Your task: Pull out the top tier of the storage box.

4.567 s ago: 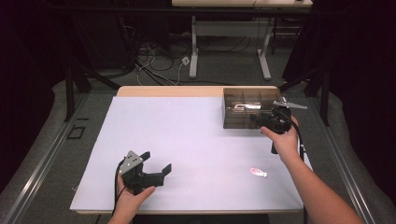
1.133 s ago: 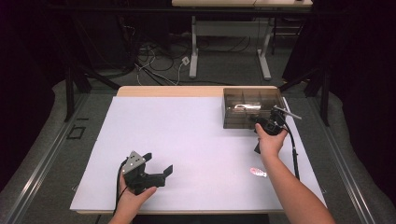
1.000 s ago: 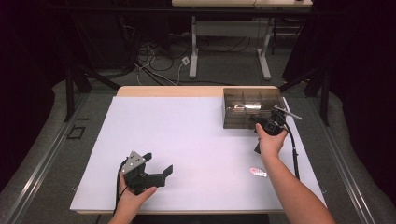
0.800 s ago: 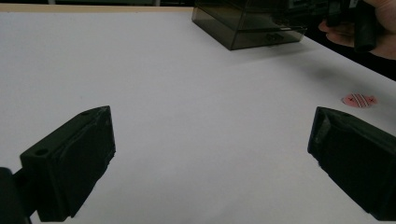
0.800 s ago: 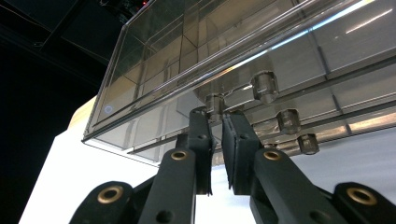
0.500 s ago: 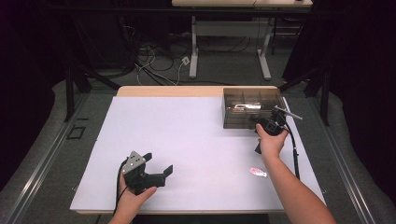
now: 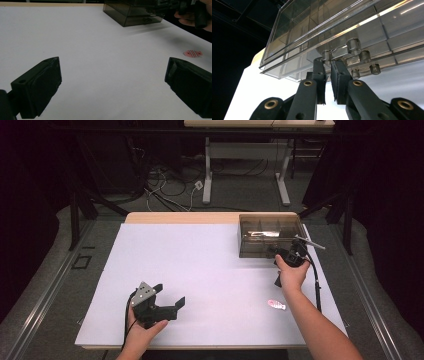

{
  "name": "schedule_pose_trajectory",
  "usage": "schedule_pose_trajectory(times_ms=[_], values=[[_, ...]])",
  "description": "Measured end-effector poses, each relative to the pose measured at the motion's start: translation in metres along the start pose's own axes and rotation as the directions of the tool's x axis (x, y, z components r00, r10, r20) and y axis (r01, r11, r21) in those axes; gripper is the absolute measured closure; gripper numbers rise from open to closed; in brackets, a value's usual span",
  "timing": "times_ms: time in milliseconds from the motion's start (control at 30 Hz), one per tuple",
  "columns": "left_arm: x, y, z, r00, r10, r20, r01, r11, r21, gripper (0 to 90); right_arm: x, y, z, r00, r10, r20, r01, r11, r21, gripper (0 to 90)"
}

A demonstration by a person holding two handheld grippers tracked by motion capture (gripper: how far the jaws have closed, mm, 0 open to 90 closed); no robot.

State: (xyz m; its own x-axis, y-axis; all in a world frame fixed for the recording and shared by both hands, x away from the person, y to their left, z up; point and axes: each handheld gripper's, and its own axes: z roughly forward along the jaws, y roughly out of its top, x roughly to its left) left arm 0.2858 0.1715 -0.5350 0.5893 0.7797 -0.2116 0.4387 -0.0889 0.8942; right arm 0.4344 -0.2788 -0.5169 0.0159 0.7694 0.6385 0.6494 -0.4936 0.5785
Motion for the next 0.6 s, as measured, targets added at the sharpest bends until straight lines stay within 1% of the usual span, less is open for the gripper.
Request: schedule_pose_trajectory(times_ms=[33,67,100,167,200,233,267,300,333,367,400,433,467,500,533,600], values=[[0.0,0.0,0.0,1.0,0.0,0.0,0.0,1.0,0.0,0.8,0.0007,-0.0009,0.0007,0.9999,0.006,0.01,-0.006,1.0,-0.022,83.1],[0.0,0.0,0.0,1.0,0.0,0.0,0.0,1.0,0.0,0.8,0.0004,-0.0014,0.0001,1.0,0.004,0.007,-0.004,1.0,-0.023,83.0],[0.0001,0.0,0.0001,1.0,-0.001,0.0,0.001,1.0,0.0,0.8,-0.0003,-0.0012,-0.0016,1.0,-0.003,-0.003,0.003,1.0,-0.001,83.0],[0.0001,-0.0001,0.0002,1.0,0.0,0.0,0.0,1.0,0.001,0.8,-0.0003,-0.002,-0.0027,1.0,0.0,-0.007,0.0,1.0,-0.002,83.0],[0.0,-0.0001,0.0002,1.0,0.0,0.0,0.0,1.0,0.001,0.8,-0.0007,-0.0024,-0.0039,0.9999,-0.012,0.007,0.012,1.0,0.006,83.0],[0.0,-0.0001,0.0002,1.0,0.0,-0.001,0.0,1.0,0.001,0.8,-0.0009,-0.0032,-0.0039,0.9999,-0.013,0.008,0.013,1.0,-0.005,83.0],[0.0,-0.0001,0.0003,1.0,0.0,0.0,0.0,1.0,0.001,0.8,-0.0009,-0.0038,-0.0038,1.0,-0.009,-0.001,0.009,1.0,-0.012,83.0],[0.0002,0.0,0.0002,1.0,0.005,-0.001,-0.005,1.0,0.002,0.8,-0.0015,-0.0038,-0.0053,0.9999,-0.011,-0.009,0.011,1.0,0.006,83.1],[0.0002,0.0,0.0002,1.0,0.005,-0.002,-0.005,1.0,0.002,0.8,-0.0014,-0.0043,-0.0054,0.9999,-0.006,-0.012,0.006,1.0,-0.001,83.0],[0.0002,0.0,0.0002,1.0,0.005,-0.001,-0.005,1.0,0.003,0.8,-0.0011,-0.0054,-0.0045,1.0,-0.002,-0.01,0.002,1.0,-0.023,83.0],[0.0002,0.0,0.0002,1.0,0.004,-0.002,-0.004,1.0,0.002,0.8,-0.0016,-0.0051,-0.0067,0.9999,-0.01,-0.005,0.01,1.0,0.006,83.0],[0.0002,0.0,0.0002,1.0,0.004,-0.002,-0.004,1.0,0.002,0.8,-0.0017,-0.0055,-0.0072,0.9999,-0.006,-0.016,0.006,1.0,0.002,83.1],[0.0002,0.0,0.0002,1.0,0.005,-0.002,-0.005,1.0,0.002,0.8,-0.0029,-0.006,-0.0082,0.9997,-0.021,-0.014,0.021,1.0,0.008,83.1],[0.0001,0.0,0.0003,1.0,0.005,-0.002,-0.005,1.0,0.002,0.8,-0.0023,-0.006,-0.0088,0.9997,-0.016,-0.017,0.016,1.0,0.012,83.1],[0.0001,0.0,0.0003,1.0,0.005,-0.002,-0.005,1.0,0.003,0.8,-0.0015,-0.0065,-0.0085,0.9999,-0.01,-0.008,0.01,1.0,0.004,83.1],[0.0,0.0,0.0004,1.0,0.005,-0.002,-0.005,1.0,0.003,0.8,-0.0012,-0.008,-0.0068,0.9999,-0.005,-0.015,0.005,0.999,-0.033,83.1]])
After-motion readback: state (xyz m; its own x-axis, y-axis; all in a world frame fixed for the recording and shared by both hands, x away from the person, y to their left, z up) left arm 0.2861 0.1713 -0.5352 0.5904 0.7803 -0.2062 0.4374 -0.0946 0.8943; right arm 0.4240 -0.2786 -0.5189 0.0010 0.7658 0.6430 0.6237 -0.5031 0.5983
